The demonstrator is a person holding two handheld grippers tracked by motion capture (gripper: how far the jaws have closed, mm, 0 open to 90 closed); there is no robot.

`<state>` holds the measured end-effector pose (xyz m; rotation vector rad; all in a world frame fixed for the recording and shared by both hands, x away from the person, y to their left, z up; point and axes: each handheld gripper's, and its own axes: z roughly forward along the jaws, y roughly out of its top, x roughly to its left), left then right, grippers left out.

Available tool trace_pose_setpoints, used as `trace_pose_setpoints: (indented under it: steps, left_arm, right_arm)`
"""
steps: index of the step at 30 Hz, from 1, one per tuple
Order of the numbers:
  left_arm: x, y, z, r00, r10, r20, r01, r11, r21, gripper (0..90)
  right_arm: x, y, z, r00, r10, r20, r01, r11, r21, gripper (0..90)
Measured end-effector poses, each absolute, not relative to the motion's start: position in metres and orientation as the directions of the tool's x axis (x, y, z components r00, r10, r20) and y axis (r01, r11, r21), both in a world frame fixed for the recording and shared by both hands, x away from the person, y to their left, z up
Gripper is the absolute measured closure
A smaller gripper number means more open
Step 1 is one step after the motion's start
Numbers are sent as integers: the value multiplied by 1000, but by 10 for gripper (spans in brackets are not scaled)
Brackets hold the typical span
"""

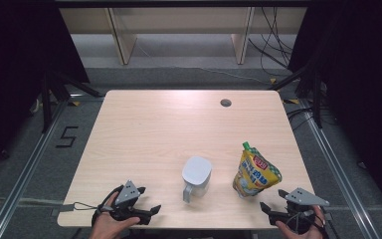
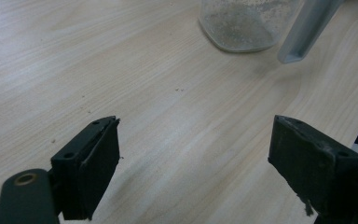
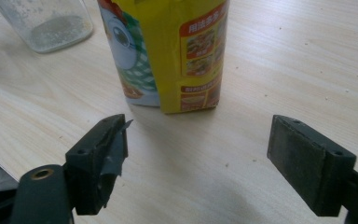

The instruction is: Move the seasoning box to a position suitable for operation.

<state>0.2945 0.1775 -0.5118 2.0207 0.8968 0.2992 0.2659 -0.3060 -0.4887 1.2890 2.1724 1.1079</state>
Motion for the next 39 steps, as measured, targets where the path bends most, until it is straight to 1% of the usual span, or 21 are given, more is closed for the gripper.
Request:
trace_pose_setpoints:
  steps: [1,2,3,7,8,10,11,13,14,15,17,19,20,21,24,25,28,32,35,36,39]
  left_arm:
    - [296,179,-512,719,687,-103,466,-368,805,158]
    - [295,179,-512,716,689,-109,471,-362,804,158]
    - [295,178,-512,713,692,-109,470,-357,807,158]
    - [296,178,-511,711,694,-114,472,-351,809,157]
    - [295,177,-510,707,696,-126,477,-337,811,157]
    - [296,178,-509,715,691,-109,468,-357,808,157]
    - [295,175,-509,704,696,-142,485,-325,812,157]
    - [295,174,-509,706,692,-150,488,-321,812,157]
    - [295,172,-510,706,693,-149,482,-315,817,157]
    - [295,172,-509,714,689,-127,476,-345,809,157]
    - [293,167,-508,714,687,-131,467,-328,821,157]
    - [294,164,-506,715,685,-137,465,-321,825,157]
    - [294,162,-505,719,679,-150,473,-319,821,157]
    - [294,161,-504,718,682,-140,464,-319,827,157]
    - [294,155,-501,729,671,-132,450,-324,832,163]
    - [294,154,-500,732,670,-122,440,-329,836,172]
    - [296,150,-497,736,664,-137,441,-316,840,191]
    - [296,139,-493,749,644,-156,432,-296,852,246]
    - [295,129,-491,770,621,-149,409,-300,862,280]
    - [295,124,-491,778,612,-142,395,-301,868,298]
    - [295,115,-491,793,591,-146,385,-300,873,354]
  right_arm:
    - [266,-306,-489,-506,860,66,558,269,785,206]
    - [266,-307,-488,-513,858,34,537,290,792,206]
    - [266,-307,-488,-511,859,30,534,290,794,205]
    - [265,-308,-487,-506,862,36,534,280,798,197]
    - [264,-308,-487,-502,863,58,544,263,797,196]
    - [263,-306,-487,-487,871,64,553,251,794,196]
    - [262,-306,-487,-478,875,79,566,237,790,196]
    - [262,-307,-487,-487,871,67,552,248,796,196]
    - [261,-306,-487,-479,874,80,562,235,793,196]
    - [261,-306,-487,-478,874,83,561,231,795,195]
    - [261,-307,-487,-480,874,78,557,235,797,197]
    - [263,-310,-487,-497,867,31,522,270,809,202]
    - [263,-310,-487,-497,867,39,526,265,808,205]
    - [261,-309,-487,-484,873,67,546,241,802,207]
    - [262,-310,-487,-481,874,67,544,237,805,213]
    - [260,-308,-487,-465,881,87,561,217,799,215]
    - [260,-308,-487,-466,881,76,557,226,799,216]
    - [260,-309,-487,-465,882,76,558,225,798,221]
    - [260,-309,-486,-463,884,62,548,230,804,223]
    - [262,-311,-487,-475,878,48,535,246,808,223]
    - [262,-311,-487,-476,878,45,533,248,809,223]
